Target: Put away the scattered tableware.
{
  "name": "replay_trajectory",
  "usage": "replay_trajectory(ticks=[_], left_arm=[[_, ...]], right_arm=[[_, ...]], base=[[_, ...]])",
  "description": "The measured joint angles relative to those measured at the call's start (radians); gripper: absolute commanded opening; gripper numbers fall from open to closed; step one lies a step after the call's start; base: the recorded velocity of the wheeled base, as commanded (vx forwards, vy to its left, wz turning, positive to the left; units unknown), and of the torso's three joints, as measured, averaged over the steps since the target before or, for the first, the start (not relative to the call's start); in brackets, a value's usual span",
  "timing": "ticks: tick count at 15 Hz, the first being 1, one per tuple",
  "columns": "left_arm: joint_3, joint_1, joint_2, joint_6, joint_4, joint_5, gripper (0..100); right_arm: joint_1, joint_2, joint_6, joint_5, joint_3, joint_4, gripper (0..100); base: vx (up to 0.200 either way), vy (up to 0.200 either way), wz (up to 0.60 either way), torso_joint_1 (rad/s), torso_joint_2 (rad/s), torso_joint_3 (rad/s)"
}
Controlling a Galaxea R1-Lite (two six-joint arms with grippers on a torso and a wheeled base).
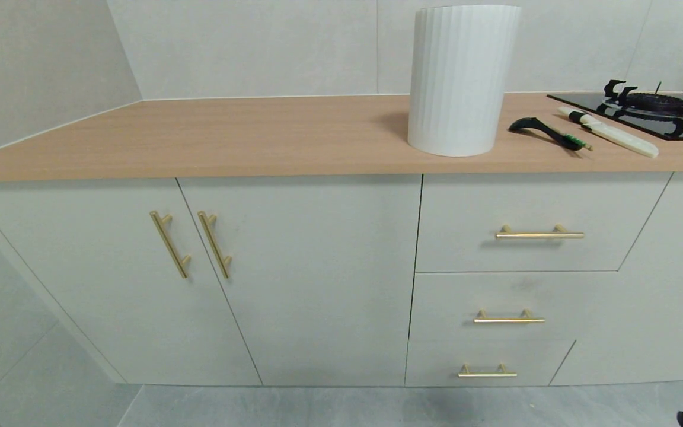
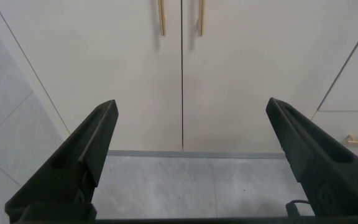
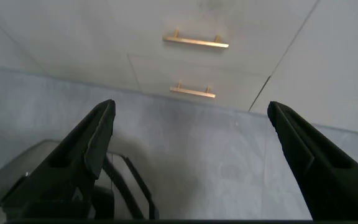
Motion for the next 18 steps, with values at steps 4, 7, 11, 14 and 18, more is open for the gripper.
replay_trajectory(ticks=[4,7,11,14,18], left_arm=[[0.000,0.000,0.000,0.000,0.000,0.000,100],[0.000,0.000,0.000,0.000,0.000,0.000,100],[0.000,0.000,0.000,0.000,0.000,0.000,100],[0.000,0.000,0.000,0.000,0.000,0.000,100],[0.000,0.000,0.000,0.000,0.000,0.000,100]], right_arm=[[0.008,0.335,-0.006,-0.003,-0.024,-0.216,100],[0.010,0.597,-0.007,-0.002,-0.050,-0.358,100],[0.011,0.931,-0.007,-0.011,-0.131,-0.581,100],[0.013,1.141,-0.006,-0.042,-0.184,-0.761,100],[0.014,1.363,-0.003,-0.113,-0.203,-1.067,100]], base=[[0.000,0.000,0.00,0.000,0.00,0.000],[0.000,0.000,0.00,0.000,0.00,0.000],[0.000,0.000,0.00,0.000,0.00,0.000],[0.000,0.000,0.00,0.000,0.00,0.000],[0.000,0.000,0.00,0.000,0.00,0.000]])
